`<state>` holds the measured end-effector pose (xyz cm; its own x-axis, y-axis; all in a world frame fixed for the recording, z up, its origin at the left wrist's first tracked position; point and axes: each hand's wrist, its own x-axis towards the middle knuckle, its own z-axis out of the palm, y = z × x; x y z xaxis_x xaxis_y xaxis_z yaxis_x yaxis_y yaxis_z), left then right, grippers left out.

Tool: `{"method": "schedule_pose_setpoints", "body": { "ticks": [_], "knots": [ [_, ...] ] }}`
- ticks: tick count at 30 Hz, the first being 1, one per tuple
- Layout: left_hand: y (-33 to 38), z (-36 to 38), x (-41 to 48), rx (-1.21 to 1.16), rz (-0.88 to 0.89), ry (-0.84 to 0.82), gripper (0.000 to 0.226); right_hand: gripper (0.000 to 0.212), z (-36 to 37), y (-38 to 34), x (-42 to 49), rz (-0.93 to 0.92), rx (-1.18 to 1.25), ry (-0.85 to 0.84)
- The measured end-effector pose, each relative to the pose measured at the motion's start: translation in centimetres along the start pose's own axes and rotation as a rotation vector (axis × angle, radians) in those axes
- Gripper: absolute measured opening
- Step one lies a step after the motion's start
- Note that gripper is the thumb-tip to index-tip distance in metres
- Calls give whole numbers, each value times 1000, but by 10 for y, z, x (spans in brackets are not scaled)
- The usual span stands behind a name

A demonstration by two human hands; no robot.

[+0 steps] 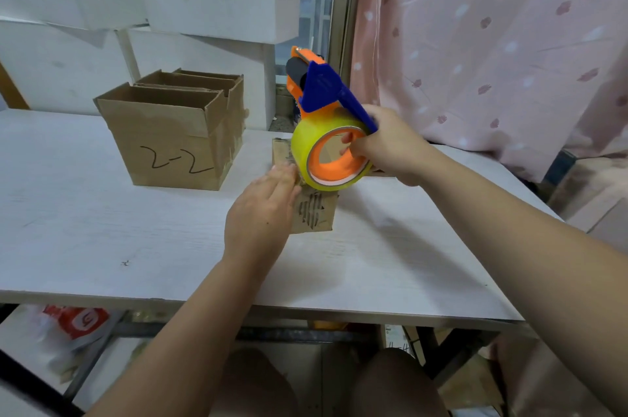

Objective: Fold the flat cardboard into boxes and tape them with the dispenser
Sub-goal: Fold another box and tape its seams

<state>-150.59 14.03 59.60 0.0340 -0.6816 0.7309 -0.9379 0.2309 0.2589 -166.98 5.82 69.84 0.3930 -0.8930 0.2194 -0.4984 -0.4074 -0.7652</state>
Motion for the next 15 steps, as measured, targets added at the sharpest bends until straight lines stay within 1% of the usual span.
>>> {"method": "schedule_pose_setpoints", "body": {
  "ticks": [3, 5, 9, 12, 15],
  "knots": [
    [-2, 3, 0, 44, 43, 42, 28, 39, -11, -1, 5, -17, -114, 8],
    [-4, 4, 0, 65, 75, 60, 28, 42, -17, 4, 7, -37, -131, 13],
    [-6, 5, 0, 93, 102, 57, 30, 41, -22, 9, 8, -112, -200, 12],
    [-6, 4, -1, 106, 106, 48, 31, 41, -29, 14, 10, -170, -282, 82],
    [-5, 2, -2, 113, 110, 30, 35, 43, -38, 28, 8, -168, -355, 126]
  ]
}}
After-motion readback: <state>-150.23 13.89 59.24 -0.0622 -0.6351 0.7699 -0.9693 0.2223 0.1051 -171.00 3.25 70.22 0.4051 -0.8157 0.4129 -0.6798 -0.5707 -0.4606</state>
